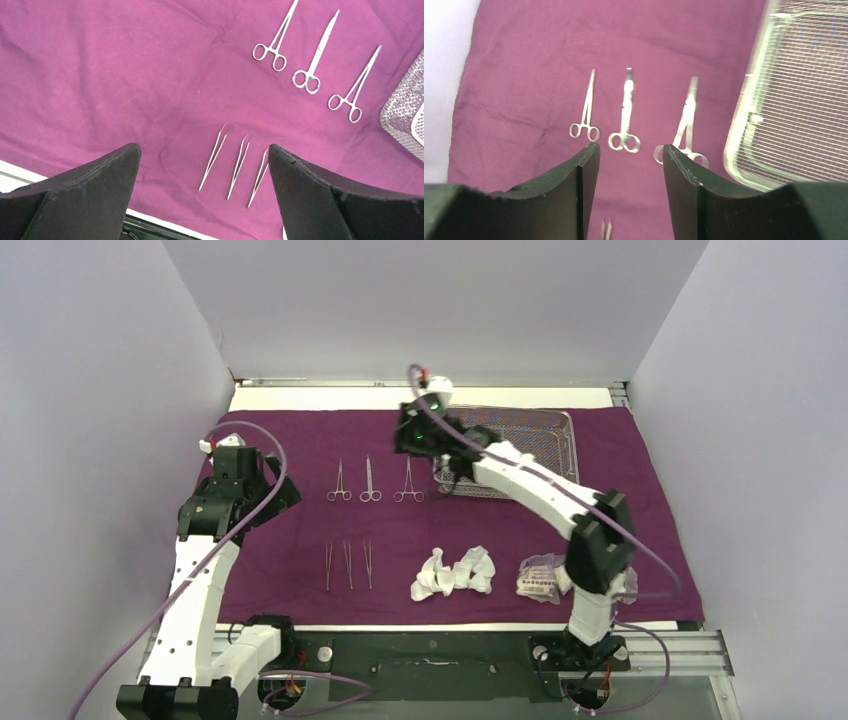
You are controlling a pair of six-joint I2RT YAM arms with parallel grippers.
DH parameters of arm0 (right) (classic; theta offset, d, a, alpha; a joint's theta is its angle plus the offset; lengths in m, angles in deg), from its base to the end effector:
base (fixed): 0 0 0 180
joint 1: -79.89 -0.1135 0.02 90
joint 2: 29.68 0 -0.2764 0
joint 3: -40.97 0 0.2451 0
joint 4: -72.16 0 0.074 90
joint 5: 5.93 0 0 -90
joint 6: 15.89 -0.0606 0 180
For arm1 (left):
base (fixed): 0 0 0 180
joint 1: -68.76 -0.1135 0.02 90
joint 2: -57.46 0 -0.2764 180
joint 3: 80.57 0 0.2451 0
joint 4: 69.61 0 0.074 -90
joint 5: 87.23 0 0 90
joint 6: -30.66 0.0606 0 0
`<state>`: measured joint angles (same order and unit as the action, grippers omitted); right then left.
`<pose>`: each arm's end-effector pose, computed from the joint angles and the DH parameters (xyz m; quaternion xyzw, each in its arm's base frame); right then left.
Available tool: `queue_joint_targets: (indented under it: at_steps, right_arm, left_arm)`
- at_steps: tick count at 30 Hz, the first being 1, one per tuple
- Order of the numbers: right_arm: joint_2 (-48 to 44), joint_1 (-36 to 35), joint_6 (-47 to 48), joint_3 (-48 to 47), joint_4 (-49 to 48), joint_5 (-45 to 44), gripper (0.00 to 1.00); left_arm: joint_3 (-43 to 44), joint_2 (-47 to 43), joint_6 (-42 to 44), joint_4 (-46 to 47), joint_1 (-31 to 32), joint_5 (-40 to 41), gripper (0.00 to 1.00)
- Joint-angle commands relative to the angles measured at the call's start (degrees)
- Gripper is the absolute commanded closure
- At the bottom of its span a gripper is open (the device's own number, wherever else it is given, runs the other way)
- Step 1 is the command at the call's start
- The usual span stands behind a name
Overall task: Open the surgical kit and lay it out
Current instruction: Place the medical item in the surgical kit, then adjust the container in the surgical kit.
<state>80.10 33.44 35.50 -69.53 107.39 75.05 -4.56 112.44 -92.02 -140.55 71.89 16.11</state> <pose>0.3300 0.3333 0.3008 -0.0238 0.8827 0.2624 0.3890 0.1763 0.0044 0.3261 -0.2764 0.8921 -0.0008 0.3575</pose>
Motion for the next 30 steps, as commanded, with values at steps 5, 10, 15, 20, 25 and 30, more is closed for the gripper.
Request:
queue_joint_targets:
  at_steps: [5, 10, 15, 20, 25, 30]
  right_arm:
    - [-20.6, 13.2, 5.6, 9.7, 25.9, 7.3, 0.54]
    - [-28.7, 22.4, 6.1, 19.8, 29.1, 8.6, 0.62]
    - [-31.7, 30.4, 7.9, 29.7, 26.3, 11.9, 0.75]
    - [-29.1, 36.0, 10.7, 33.9, 23.1, 11.9, 0.85]
    - [-24.5, 41.4, 12.6, 35.4, 17.7, 11.2, 0.88]
    - [-18.9, 42.8, 13.7, 34.1, 14.0, 9.5, 0.88]
  left_arm:
    - [7.1, 1.9, 5.3, 3.1, -0.5, -6.1, 0.04]
    - [7.9, 3.1, 4.9, 4.0, -0.5, -7.4, 0.04]
    - [9.8, 4.3, 4.9, 3.0, -0.5, -7.4, 0.03]
    - [10.1, 3.7, 3.6, 2.5, -0.5, -7.5, 0.03]
    - [8.9, 2.4, 2.3, 2.1, -0.5, -7.8, 0.03]
    - [8.7, 1.6, 2.0, 1.0, -0.5, -7.9, 0.03]
